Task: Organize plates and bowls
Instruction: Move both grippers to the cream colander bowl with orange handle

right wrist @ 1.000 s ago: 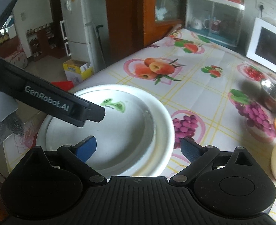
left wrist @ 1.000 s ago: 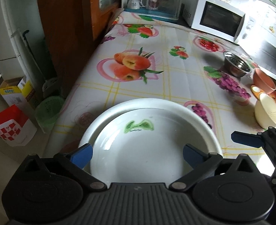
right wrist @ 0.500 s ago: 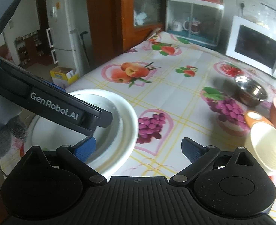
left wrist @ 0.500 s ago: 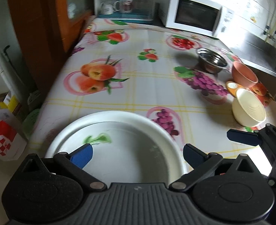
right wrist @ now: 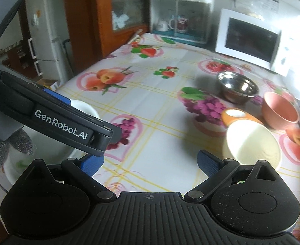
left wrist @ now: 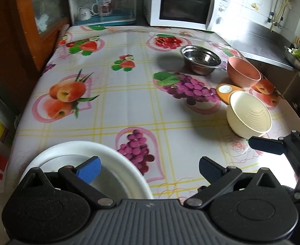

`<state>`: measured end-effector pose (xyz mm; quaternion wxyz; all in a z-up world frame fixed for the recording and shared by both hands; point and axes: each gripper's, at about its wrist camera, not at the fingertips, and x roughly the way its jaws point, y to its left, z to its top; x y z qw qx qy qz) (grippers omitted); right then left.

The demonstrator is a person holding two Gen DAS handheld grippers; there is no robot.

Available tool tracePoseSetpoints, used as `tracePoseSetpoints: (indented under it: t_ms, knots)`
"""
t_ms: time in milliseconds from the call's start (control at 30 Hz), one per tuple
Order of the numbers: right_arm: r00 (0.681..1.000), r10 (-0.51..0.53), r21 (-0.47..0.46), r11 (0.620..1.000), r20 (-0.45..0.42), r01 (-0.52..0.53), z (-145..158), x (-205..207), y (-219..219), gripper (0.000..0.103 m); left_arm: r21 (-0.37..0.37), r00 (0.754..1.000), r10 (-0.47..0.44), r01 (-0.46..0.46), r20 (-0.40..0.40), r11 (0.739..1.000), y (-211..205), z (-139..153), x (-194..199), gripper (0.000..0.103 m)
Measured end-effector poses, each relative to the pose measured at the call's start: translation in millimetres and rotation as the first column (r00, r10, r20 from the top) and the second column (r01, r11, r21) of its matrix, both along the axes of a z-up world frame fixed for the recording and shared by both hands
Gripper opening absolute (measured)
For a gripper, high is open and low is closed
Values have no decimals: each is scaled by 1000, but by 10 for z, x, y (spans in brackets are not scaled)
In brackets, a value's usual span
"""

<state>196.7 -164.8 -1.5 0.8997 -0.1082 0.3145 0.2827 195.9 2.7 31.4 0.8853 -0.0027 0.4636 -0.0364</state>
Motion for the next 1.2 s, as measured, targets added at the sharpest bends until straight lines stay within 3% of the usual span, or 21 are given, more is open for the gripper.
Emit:
tracePoseSetpoints:
  t_ms: [633, 1200]
  knots:
    - [996, -81, 1, 997, -39, 81, -85, 255, -442, 99, 22, 998, -62, 62, -26, 998, -438, -75, 403, 103]
    - [988, -151, -12, 988, -30, 151, -15, 483, -800, 99, -19, 993, -116, 115, -32, 993, -685, -49, 736, 103]
